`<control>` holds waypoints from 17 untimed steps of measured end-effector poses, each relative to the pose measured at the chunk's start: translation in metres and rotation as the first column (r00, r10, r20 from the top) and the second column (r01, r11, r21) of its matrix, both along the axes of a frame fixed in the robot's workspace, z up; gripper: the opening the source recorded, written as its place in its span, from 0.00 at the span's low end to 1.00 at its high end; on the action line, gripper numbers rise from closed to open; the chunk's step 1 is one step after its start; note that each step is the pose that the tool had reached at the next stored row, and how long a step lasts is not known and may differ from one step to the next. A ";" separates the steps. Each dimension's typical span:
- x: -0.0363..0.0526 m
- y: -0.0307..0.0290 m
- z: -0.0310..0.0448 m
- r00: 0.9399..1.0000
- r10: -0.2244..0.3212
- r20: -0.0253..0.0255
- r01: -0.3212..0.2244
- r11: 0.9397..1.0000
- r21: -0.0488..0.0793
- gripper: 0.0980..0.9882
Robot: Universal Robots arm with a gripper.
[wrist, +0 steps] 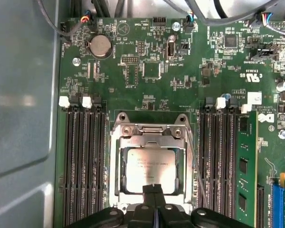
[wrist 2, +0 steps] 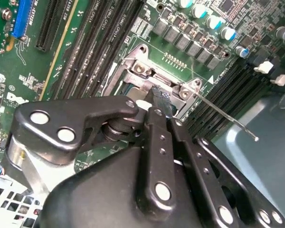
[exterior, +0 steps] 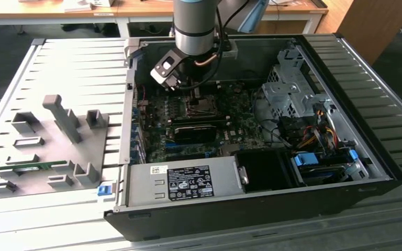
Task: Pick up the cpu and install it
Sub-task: 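Close the cpu cover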
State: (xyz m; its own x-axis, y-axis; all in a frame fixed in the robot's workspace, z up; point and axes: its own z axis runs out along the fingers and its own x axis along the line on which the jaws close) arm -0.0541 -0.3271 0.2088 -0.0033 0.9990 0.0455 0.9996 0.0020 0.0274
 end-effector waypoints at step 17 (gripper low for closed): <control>0.0227 0.0000 -0.0001 1.000 0.000 0.000 0.000 1.000 0.000 0.01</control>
State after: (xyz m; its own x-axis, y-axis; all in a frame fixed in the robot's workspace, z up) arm -0.0314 -0.3271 0.2088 -0.0032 0.9989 0.0458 0.9996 0.0020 0.0275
